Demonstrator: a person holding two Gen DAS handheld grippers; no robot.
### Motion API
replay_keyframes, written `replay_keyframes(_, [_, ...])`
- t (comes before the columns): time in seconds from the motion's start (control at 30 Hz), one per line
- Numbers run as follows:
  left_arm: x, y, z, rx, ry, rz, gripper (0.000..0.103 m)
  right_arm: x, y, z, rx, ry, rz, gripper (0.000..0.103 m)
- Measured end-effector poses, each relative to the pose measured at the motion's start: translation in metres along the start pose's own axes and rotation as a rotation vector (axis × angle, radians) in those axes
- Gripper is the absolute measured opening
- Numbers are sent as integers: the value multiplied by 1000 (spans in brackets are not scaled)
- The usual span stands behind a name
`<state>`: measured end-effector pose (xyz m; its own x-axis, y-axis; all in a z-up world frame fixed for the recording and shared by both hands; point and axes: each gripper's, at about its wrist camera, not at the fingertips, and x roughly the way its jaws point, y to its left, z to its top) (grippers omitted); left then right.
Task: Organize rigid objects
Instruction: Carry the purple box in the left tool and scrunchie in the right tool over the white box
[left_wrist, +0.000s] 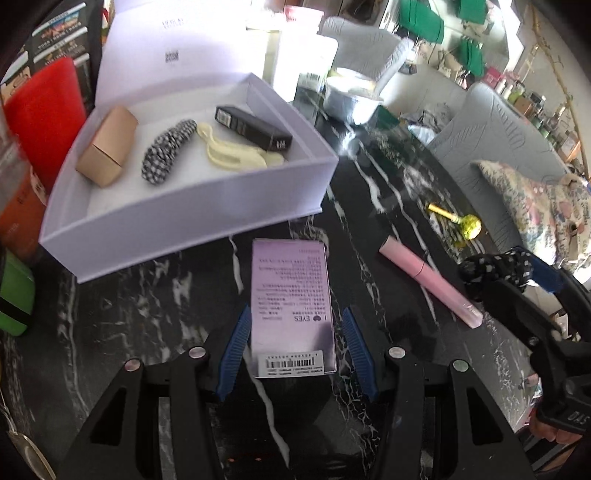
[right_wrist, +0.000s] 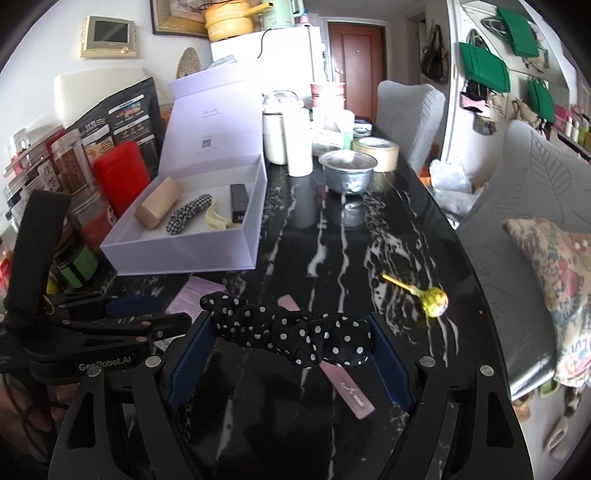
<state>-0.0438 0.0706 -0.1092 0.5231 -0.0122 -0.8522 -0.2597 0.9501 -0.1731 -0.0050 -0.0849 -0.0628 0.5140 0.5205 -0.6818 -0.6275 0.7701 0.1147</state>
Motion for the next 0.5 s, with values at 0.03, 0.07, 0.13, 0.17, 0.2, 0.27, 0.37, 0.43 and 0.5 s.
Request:
replay_keyframes(0.03, [1,-2,0,7,-7,16,52,0,-2,-1,3,2,0,82])
replay_keyframes(0.07, [3,-2,0,10,-3,23,52,1,-4,-3,8,3,0,82])
replay_keyframes(0.13, [11,-4,-1,5,30,40,52,2,-7,-5,16,8,0,82])
replay_keyframes(0.17, [16,-5,-1,-1,51,50,51,2,-8,-6,20,11,1,82])
replay_keyframes(0.2, [17,-7,-1,7,42,63,52,3,-9,-7,22,12,3,82])
replay_keyframes(0.27, [20,-11,-1,28,44,95,52,3,-10,-8,25,12,4,82])
replay_keyframes(0.37, [20,-9,-2,14,10,100,51,3,-11,-7,27,8,3,82])
replay_keyframes(0.43, [18,-13,-4,60,-18,133,50,3,-11,-7,29,7,3,82])
replay_keyframes(0.5, [12,-14,-4,73,-29,116,50,3,-11,-7,28,12,1,82])
